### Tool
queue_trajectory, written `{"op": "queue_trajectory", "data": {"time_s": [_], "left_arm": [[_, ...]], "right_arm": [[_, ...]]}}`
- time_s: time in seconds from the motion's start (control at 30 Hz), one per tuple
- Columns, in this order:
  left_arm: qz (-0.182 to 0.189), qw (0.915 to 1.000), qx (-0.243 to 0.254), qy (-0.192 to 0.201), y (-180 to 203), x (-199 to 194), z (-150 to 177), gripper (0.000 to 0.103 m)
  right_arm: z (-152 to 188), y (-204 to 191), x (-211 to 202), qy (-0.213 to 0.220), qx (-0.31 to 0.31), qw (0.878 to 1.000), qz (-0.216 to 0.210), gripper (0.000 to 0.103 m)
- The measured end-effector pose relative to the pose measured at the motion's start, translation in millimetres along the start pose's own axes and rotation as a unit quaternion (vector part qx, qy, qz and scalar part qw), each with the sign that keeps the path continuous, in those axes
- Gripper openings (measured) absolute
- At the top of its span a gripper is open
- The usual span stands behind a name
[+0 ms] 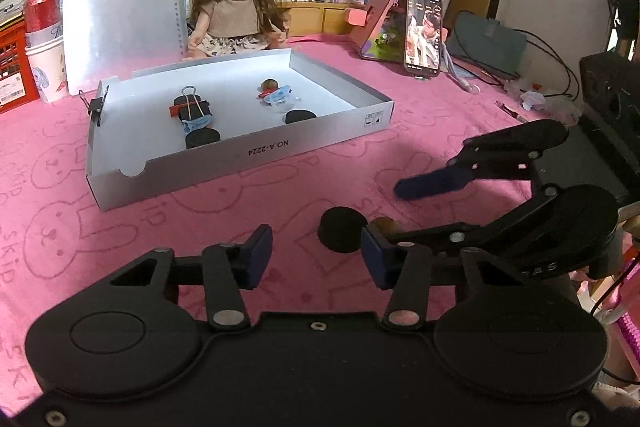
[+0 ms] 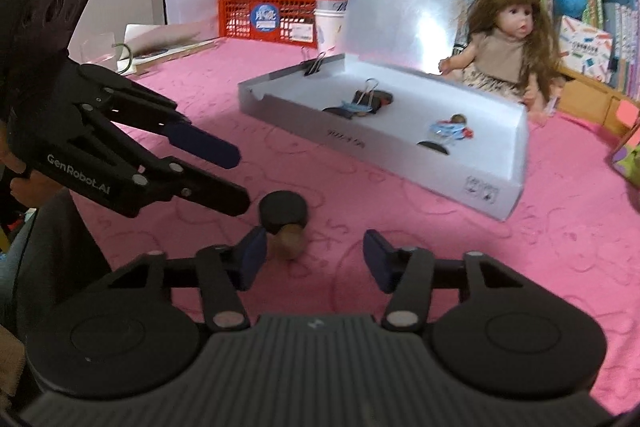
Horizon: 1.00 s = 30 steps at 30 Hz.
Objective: Organize rigid objects
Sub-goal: 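Close left tool on the last black puck while right tool grips the last brown ball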
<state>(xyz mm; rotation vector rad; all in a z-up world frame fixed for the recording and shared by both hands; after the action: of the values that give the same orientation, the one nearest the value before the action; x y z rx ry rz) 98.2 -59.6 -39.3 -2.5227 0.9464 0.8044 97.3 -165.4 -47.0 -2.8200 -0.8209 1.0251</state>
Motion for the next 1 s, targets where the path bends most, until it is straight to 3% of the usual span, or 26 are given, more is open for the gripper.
{"op": "queue_trajectory", "data": {"time_s": [0.03,0.1,0.4,0.63,0.73,1.0], "left_arm": [[-0.002,1.0000,0.001,0.000,1.3,-0.1,-0.1,0.043],[-0.003,1.0000,0.004,0.004,2.7,-0.7,-0.4,0.043],[0.002,0.9999,0.010,0.010,14.6,8.2,-4.6,0.043],[-0.022,0.9994,0.026,0.000,22.9,24.3,-4.5,0.043],[-0.037,0.9990,0.023,-0.008,21.7,29.5,-2.7,0.030],[-0.066,0.9977,0.014,0.005,12.5,20.3,-12.0,0.030]], "right_arm": [[1.0,-1.3,1.6,-0.002,-0.001,1.000,0.000,0.031],[1.7,-3.8,0.8,0.004,-0.003,1.000,0.001,0.020],[-1.0,12.9,-5.3,0.015,0.027,0.999,0.036,0.020],[-0.5,32.2,-12.6,0.026,0.052,0.996,0.064,0.020],[0.2,35.8,-13.2,0.027,0.058,0.996,0.070,0.020],[-6.3,37.8,-11.9,0.035,0.069,0.994,0.078,0.020]]}}
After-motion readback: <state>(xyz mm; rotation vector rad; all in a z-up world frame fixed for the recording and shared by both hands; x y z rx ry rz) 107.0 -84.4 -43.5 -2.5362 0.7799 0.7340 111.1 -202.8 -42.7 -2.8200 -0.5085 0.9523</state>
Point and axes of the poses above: each gripper's, at about its wrist camera, not at the fingertips, and x roughly the way its jaws point, y to its right, z to its underside, the point moved 10 cm from there along x, roughly the way its jaws point, and after that the axes turned 15 degrees about x, right-handed, at the moved point
